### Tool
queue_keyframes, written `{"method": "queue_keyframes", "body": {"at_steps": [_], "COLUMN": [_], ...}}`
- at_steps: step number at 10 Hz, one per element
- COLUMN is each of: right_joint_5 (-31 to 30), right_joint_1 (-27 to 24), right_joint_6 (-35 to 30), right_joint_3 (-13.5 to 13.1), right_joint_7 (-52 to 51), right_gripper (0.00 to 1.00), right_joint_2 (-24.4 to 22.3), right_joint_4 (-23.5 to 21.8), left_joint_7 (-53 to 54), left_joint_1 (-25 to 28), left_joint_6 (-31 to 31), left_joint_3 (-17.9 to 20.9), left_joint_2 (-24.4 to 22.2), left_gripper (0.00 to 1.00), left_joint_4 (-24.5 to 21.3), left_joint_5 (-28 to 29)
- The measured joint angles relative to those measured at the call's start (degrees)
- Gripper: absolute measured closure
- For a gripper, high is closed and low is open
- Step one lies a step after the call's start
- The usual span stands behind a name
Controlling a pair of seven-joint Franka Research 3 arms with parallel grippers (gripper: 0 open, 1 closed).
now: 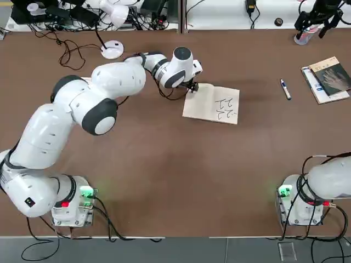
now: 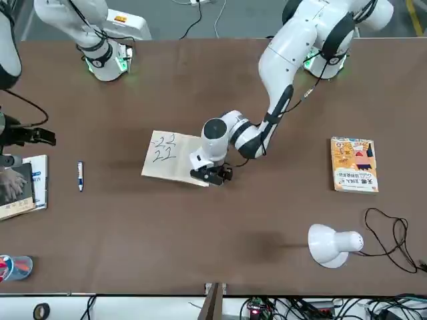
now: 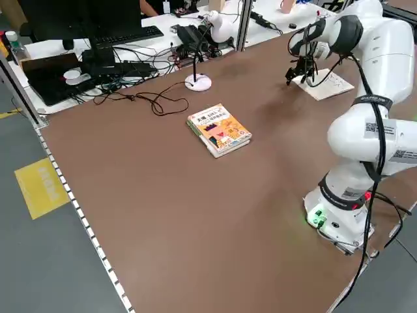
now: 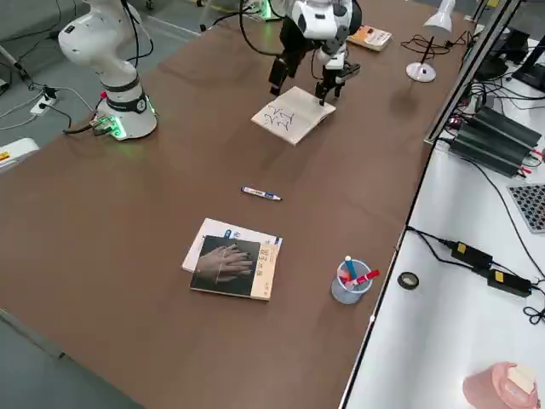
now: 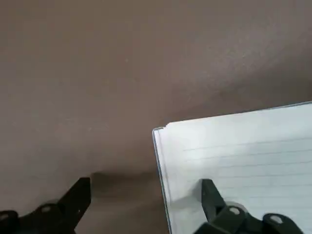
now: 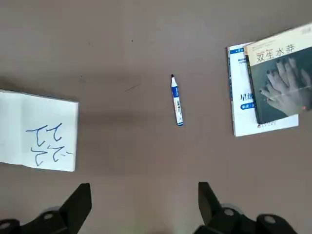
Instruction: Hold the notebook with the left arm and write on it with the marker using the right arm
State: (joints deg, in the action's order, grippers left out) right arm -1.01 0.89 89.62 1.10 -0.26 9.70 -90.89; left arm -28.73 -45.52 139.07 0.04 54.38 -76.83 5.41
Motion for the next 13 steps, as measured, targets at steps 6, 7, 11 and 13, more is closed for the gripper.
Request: {"method": "queue_keyframes", "body": {"at_steps": [6, 7, 11, 13], "right_joint_5": [-0.01, -0.03, -0.08, -0.11], "right_joint_1": [-3.78, -3.78, -3.78, -3.79], "right_joint_6": [11.84, 13.58, 21.78, 25.26], "right_joint_3": [-0.02, 0.08, 0.21, 0.2], "right_joint_7": [-17.07, -17.68, -19.43, -20.63], "right_gripper": [0.04, 0.04, 0.04, 0.04], "right_joint_2": [2.75, 2.8, 2.66, 2.06], "right_joint_4": [-8.66, -10.15, -17.18, -20.66], "left_joint_7": [0.0, 0.0, 0.0, 0.0], "left_joint_1": [0.0, 0.0, 0.0, 0.0], "left_joint_6": [0.02, 0.02, 0.02, 0.02], "left_joint_3": [0.05, 0.05, 0.1, 0.11], "left_joint_2": [0.0, 0.0, 0.0, 0.0], "left_gripper": [0.0, 0.0, 0.0, 0.0], "left_joint_4": [0.02, 0.02, 0.09, 0.11], "left_joint_5": [0.05, 0.07, 0.15, 0.18]}}
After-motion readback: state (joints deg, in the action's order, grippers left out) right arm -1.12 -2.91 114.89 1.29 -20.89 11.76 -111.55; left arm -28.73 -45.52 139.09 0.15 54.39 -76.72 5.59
